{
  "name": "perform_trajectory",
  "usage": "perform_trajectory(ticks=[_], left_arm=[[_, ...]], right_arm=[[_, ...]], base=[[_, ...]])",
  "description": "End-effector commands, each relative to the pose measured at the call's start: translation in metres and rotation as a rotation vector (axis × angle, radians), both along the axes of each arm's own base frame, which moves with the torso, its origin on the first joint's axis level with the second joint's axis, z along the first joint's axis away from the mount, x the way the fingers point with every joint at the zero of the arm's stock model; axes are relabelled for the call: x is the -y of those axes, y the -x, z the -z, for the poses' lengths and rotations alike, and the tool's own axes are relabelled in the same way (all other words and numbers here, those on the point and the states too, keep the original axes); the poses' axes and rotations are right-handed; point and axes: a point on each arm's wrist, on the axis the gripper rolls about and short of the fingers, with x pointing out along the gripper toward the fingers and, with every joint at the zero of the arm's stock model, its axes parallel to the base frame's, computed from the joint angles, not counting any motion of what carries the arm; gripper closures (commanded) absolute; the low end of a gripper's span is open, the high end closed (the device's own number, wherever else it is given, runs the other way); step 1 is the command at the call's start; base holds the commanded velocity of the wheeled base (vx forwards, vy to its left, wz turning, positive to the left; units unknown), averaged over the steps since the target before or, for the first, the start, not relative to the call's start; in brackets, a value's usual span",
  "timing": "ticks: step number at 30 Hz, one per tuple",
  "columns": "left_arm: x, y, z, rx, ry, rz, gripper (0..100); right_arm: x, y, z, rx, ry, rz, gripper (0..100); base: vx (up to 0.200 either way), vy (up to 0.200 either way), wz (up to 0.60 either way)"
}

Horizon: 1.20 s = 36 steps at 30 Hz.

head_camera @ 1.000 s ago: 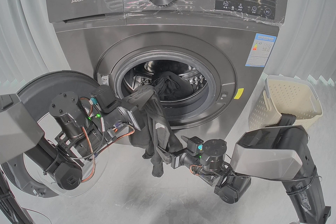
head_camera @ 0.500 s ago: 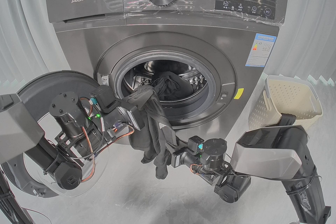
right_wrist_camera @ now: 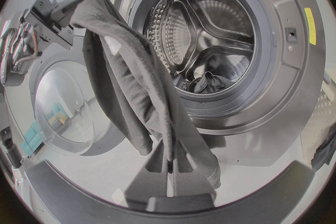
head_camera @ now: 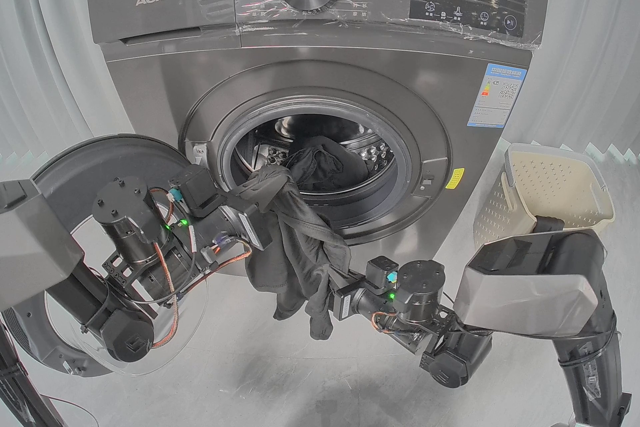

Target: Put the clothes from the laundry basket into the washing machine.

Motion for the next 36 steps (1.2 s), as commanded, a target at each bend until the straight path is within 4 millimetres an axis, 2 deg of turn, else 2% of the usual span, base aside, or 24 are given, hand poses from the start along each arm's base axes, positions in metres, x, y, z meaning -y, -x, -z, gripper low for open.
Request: perform_trajectory(ticks=[1,8,13,23,27,30,36], left_arm=[[-0.011,-0.004,0.001,-0.007,-0.004,-0.036,100],[-0.016,-0.007,0.002,-0.009,-0.007,-0.056,100],[-0.016,-0.007,0.002,-0.006,-0.007,-0.059,100],[-0.023,-0.013,0.000,0.001,0.000,-0.104,100],[-0.022,-0.011,-0.002,0.005,0.004,-0.099,100],[-0.021,-0.010,-0.002,0.004,0.003,-0.094,100],[-0.024,-0.004,-0.005,0.010,0.003,-0.096,100]], right_arm=[[0.020,0.017,-0.033,0.018,0.003,0.003,100],[0.058,0.025,-0.052,0.017,0.039,0.026,100],[0.066,0.024,-0.054,0.017,0.046,0.046,100],[0.085,0.008,-0.056,0.032,0.041,0.121,100],[0.082,0.003,-0.063,0.062,0.022,0.121,100],[0.074,-0.003,-0.083,0.130,-0.029,0.112,100],[0.073,-0.008,-0.088,0.156,-0.045,0.125,100]], base=[[0.000,0.000,0.00],[0.000,0.000,0.00],[0.000,0.000,0.00],[0.000,0.000,0.00],[0.000,0.000,0.00],[0.000,0.000,0.00],[0.000,0.000,0.00]])
